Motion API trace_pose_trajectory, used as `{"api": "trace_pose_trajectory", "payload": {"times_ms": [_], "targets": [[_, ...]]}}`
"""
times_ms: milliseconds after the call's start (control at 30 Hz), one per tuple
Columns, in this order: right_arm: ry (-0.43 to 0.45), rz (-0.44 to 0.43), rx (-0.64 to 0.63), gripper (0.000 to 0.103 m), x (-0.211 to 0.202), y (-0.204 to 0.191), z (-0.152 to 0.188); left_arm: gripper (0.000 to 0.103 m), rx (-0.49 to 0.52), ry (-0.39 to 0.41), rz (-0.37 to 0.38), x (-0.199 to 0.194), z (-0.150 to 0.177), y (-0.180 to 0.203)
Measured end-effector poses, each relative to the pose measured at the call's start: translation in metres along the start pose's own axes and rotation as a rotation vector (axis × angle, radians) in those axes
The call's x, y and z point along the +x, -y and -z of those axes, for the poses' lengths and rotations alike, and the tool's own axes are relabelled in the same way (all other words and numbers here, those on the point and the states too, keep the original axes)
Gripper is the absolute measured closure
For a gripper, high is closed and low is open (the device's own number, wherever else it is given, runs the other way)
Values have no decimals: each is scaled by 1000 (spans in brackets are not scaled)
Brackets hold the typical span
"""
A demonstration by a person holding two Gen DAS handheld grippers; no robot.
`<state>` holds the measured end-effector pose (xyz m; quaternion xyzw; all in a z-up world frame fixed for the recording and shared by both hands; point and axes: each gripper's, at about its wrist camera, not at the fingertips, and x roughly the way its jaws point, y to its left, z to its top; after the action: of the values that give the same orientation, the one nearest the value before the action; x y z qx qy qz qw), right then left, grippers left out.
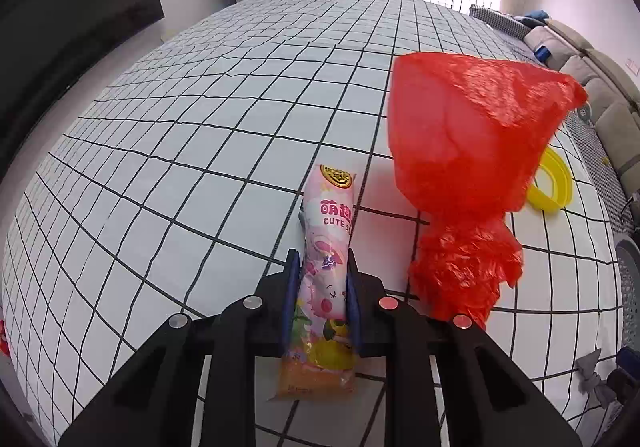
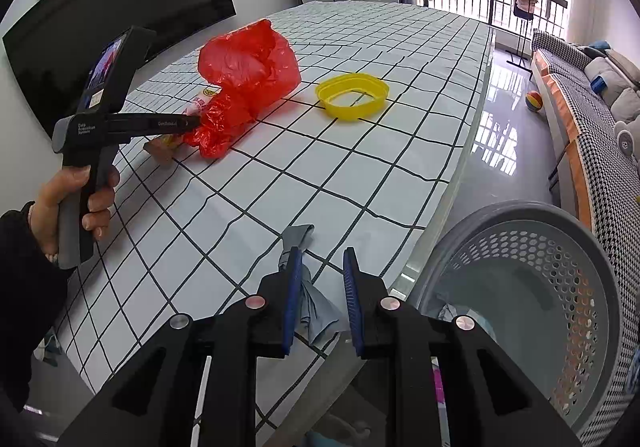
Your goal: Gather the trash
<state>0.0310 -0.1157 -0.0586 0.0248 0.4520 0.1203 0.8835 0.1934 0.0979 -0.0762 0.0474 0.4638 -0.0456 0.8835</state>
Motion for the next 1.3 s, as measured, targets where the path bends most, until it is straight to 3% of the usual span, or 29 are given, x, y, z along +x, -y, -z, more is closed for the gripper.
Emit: {"api": "trace_pose_trajectory", "payload": {"times_ms": [367, 533, 833, 1067, 1167, 1300], "targets": [[16, 6, 22, 82, -12, 9, 9, 82, -22, 123, -61, -74, 45, 15], [33, 5, 24, 82, -24, 10, 16, 82, -9, 177, -46, -112, 67, 35], [91, 49, 63, 82, -66, 30, 38, 81, 81, 257, 91, -159, 91, 110], [114, 111, 142, 82, -95, 69, 66, 81, 132, 248, 231, -166, 97, 177], [119, 104, 155, 82, -100, 78, 72, 80, 126, 252, 246, -168, 96, 185], [137, 54, 95, 82, -97, 66, 65, 80, 102, 255, 203, -169, 97, 174]]}}
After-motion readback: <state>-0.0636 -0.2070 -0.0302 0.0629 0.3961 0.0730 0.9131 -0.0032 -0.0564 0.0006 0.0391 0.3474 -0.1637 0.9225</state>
